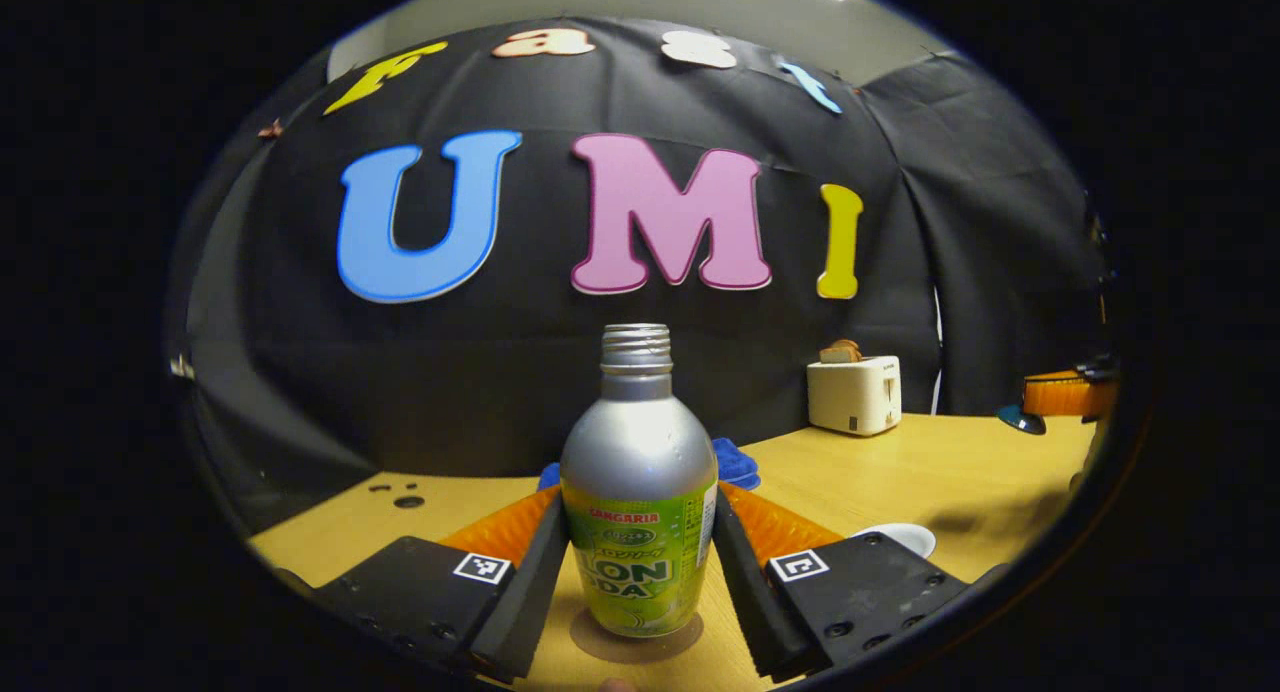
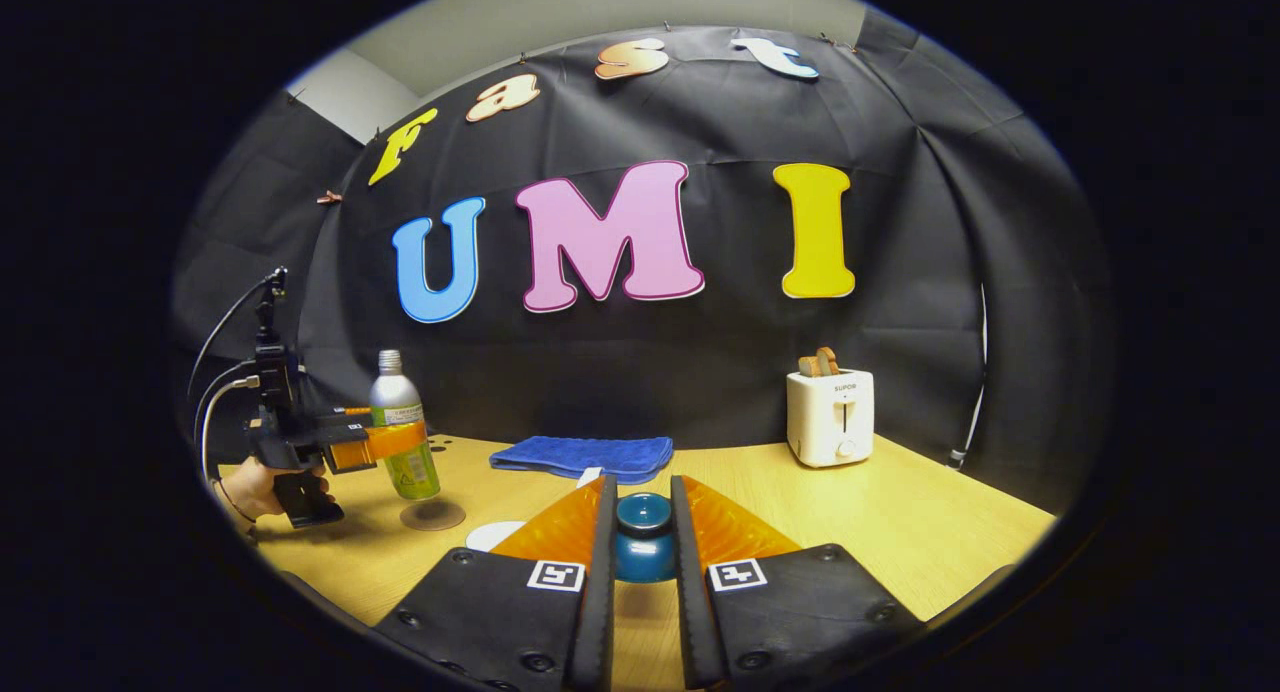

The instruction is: Open the teacup lid with one hand, grasp the water bottle and pour water into the teacup with the other hand; after pouring, place the water bottle on the coaster and then close the teacup lid.

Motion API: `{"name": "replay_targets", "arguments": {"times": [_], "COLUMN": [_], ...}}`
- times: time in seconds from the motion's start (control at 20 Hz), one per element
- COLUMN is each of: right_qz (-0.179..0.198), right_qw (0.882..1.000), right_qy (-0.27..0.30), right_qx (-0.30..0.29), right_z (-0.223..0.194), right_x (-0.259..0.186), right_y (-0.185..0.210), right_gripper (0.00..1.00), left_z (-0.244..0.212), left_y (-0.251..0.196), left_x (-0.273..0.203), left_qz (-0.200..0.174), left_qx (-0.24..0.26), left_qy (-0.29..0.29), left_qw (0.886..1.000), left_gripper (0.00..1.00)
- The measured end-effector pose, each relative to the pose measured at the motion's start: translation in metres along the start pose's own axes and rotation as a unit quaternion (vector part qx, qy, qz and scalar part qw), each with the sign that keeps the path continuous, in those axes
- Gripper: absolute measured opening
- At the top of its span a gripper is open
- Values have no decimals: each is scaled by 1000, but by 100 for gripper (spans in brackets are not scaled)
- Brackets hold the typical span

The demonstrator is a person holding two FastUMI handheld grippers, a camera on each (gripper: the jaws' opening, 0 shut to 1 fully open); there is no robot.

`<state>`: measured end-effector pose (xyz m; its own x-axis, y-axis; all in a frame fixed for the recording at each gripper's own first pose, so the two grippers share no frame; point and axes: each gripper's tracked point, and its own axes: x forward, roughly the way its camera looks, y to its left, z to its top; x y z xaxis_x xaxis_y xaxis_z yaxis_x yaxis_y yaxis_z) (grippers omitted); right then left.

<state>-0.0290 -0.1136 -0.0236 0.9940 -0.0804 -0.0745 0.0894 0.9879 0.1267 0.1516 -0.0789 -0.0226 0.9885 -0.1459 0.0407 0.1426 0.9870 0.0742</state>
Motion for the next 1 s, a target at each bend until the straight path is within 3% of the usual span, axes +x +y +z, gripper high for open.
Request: {"name": "replay_targets", "arguments": {"times": [0.75, 0.9, 1.0], "right_qz": [0, 3, 6], "right_qw": [1000, 1000, 1000], "right_qy": [2, 3, 2], "right_qx": [4, 4, 5], "right_z": [-2, -2, -1], "right_x": [2, 1, 1], "right_y": [-2, 0, 3], "right_gripper": [30, 30, 30], "left_z": [-36, -35, -34], "left_y": [6, 6, 5], "left_x": [15, 13, 10], "left_qz": [1, 2, 1], "left_qx": [-6, -9, -9], "left_qy": [43, 46, 45], "left_qw": [999, 999, 999], "left_gripper": [81, 84, 97]}}
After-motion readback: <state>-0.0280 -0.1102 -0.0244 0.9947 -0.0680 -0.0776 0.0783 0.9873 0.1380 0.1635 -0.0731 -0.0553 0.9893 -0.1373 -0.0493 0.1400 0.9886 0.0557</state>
